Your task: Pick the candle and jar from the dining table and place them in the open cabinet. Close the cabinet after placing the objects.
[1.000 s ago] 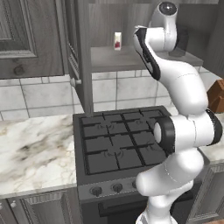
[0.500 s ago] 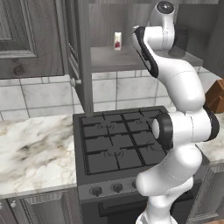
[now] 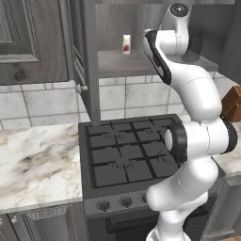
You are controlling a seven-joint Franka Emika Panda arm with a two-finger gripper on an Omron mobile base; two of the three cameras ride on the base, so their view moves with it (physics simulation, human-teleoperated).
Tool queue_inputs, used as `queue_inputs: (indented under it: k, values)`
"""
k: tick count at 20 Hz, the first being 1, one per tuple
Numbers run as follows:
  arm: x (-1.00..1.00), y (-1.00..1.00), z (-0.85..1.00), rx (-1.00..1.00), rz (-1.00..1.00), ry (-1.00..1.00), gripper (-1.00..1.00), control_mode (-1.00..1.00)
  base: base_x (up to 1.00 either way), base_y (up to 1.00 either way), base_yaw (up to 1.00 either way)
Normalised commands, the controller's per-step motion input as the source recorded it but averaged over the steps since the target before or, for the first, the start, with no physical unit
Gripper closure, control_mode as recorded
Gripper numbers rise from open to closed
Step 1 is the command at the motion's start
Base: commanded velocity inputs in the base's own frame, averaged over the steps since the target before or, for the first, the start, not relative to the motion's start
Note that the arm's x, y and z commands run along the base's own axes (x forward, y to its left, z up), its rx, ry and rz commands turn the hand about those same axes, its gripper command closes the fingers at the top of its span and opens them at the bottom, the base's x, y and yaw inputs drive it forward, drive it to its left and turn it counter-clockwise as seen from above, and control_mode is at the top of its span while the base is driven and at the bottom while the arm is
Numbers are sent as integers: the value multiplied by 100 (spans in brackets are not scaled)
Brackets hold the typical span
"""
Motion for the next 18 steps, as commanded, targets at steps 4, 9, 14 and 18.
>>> queue_inputs:
  k: [4, 9, 14, 18]
  values:
    - [0, 0, 0, 0, 0, -12, -100, -100, 0, 0, 0]
    - [0, 0, 0, 0, 0, -4, -100, -100, 0, 0, 0]
    - [-20, 0, 7, 0, 0, 0, -100, -100, 0, 0, 0]
    - [-57, 0, 33, -2, 0, -7, -100, -100, 0, 0, 0]
